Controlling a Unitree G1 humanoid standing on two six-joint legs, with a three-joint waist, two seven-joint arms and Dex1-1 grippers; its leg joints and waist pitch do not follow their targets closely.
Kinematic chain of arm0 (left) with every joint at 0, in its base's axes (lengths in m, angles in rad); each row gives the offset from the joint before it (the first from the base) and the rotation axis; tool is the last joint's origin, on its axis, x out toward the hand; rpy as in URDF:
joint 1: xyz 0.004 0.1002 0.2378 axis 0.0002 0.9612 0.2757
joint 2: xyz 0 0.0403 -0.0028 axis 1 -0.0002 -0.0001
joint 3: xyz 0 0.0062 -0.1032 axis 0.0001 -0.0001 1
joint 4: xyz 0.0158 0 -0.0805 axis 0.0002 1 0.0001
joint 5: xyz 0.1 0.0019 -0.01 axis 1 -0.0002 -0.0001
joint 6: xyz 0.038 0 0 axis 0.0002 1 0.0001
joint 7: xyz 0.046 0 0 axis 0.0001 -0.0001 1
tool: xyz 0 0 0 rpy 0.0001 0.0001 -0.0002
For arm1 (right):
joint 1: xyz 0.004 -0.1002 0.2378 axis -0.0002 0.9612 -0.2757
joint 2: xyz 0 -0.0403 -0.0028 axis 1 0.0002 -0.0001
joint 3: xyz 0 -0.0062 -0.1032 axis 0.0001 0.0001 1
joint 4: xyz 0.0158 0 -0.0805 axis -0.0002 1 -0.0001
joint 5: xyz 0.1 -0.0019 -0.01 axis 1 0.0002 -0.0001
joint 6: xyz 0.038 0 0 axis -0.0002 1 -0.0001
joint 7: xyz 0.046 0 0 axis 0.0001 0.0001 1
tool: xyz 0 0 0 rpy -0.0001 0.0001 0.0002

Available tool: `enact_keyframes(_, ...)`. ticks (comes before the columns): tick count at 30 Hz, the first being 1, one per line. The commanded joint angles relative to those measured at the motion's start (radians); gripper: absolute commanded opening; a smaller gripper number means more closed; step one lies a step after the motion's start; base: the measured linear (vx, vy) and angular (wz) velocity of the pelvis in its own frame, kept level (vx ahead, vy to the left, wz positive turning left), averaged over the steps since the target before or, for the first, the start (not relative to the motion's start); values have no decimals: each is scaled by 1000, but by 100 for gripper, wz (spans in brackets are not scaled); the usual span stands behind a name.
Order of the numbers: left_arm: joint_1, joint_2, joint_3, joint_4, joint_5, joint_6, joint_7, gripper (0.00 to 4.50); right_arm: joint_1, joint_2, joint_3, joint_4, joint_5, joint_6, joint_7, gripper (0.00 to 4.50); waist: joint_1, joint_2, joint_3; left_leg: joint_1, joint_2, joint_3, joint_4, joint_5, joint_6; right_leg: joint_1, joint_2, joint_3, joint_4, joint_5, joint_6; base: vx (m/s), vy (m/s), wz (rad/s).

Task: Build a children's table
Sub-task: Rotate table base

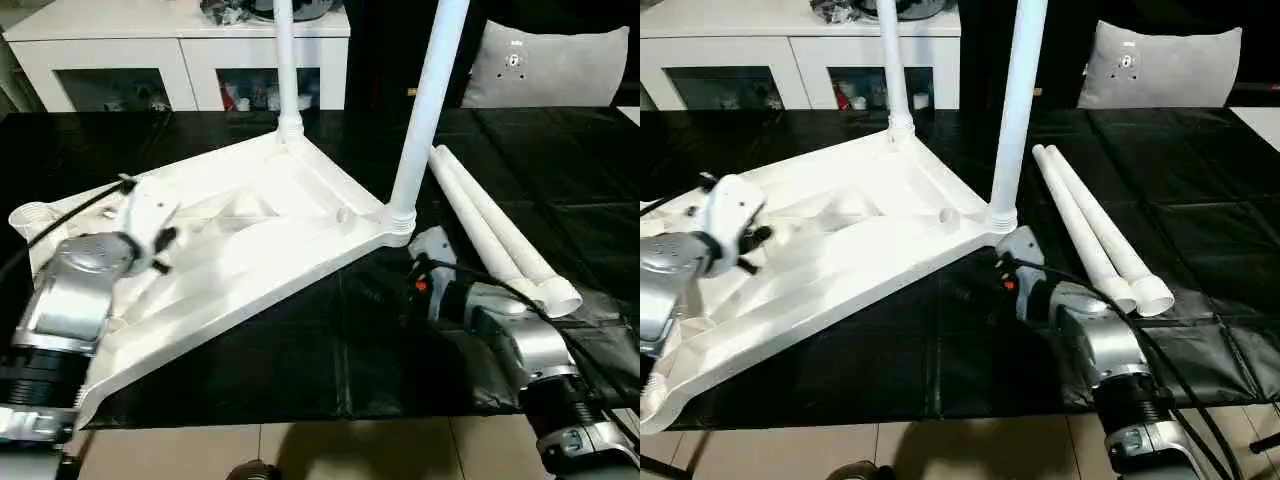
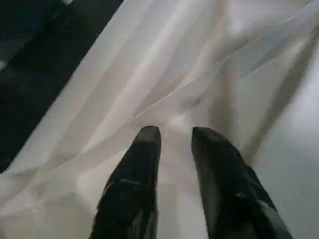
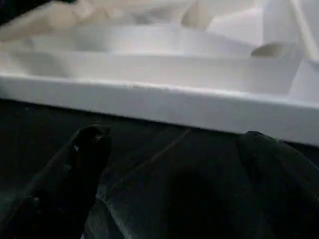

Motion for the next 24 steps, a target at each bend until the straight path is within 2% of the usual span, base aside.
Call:
enact_keyframes(1,8,33,-7,9,34,13,-3,83,-19,-2,13,21,-38,7,-38,450,0,14,-66,34,55,-32,-75,-229,-3,29,-65,40,-62,-65,-214,0,0,0)
enact_keyframes(3,28,72,-51,2,41,40,-51,72,-46,16,21,61,-63,10,-82,450,0,15,-68,35,54,-31,-73,-216,-7,28,-67,40,-58,-37,-227,0,0,0)
enact_keyframes(4,36,83,-69,1,40,49,-70,60,-58,27,24,80,-72,11,-105,450,-1,11,-66,35,54,-29,-74,-215,-5,28,-67,40,-59,-37,-230,0,0,0)
enact_keyframes(5,39,83,-74,2,36,53,-78,60,-67,35,25,92,-76,10,-119,450,-1,14,-66,35,53,-29,-74,-217,-6,26,-67,41,-58,-44,-234,0,0,0)
enact_keyframes(6,41,83,-78,2,34,54,-84,40,-72,40,25,99,-79,11,-125,450,-1,15,-65,35,54,-29,-74,-222,-9,27,-68,41,-59,-49,-235,0,0,0)
enact_keyframes(8,55,88,-123,2,19,59,-157,30,-106,74,32,152,-100,11,-172,450,1,16,-66,37,55,-29,-76,-234,-18,25,-69,42,-58,-55,-237,0,0,0)
enact_keyframes(11,60,92,-167,17,10,25,-220,3,-147,116,35,221,-122,3,-230,450,0,19,-65,40,55,-30,-78,-260,-37,22,-70,43,-59,-68,-238,0,0,0)
enact_keyframes(14,59,97,-198,8,-11,-1,-285,3,-173,144,36,271,-137,-19,-265,450,0,20,-66,40,55,-31,-79,-257,-47,25,-71,43,-56,-47,-233,0,0,0)
enact_keyframes(15,64,110,-227,-30,-45,-26,-370,3,-189,158,37,298,-146,-35,-285,450,0,15,-66,39,54,-30,-79,-254,-48,25,-72,44,-54,-44,-233,0,0,0)
enact_keyframes(18,72,117,-242,-89,-102,-63,-473,3,-203,170,30,316,-145,-49,-289,450,-1,18,-65,41,56,-29,-81,-262,-54,25,-73,45,-54,-47,-232,0,0,0)
enact_keyframes(19,71,107,-239,-108,-132,-55,-502,3,-208,173,27,325,-147,-57,-293,450,-3,14,-64,40,54,-26,-82,-264,-54,25,-69,44,-54,-45,-233,0,0,0)
enact_keyframes(20,71,107,-239,-108,-132,-55,-502,3,-208,173,27,325,-147,-57,-293,450,-3,14,-64,40,54,-26,-82,-264,-54,25,-69,44,-54,-45,-233,0,0,0)
enact_keyframes(21,64,73,-234,-147,-211,-65,-579,3,-215,176,23,335,-149,-67,-299,450,-3,15,-63,39,55,-25,-81,-261,-55,26,-73,45,-53,-45,-236,0,0,0)
enact_keyframes(24,46,25,-243,-147,-250,-92,-616,3,-223,174,16,353,-155,-83,-304,450,-4,14,-65,39,53,-24,-79,-247,-52,28,-73,45,-53,-44,-241,0,0,0)
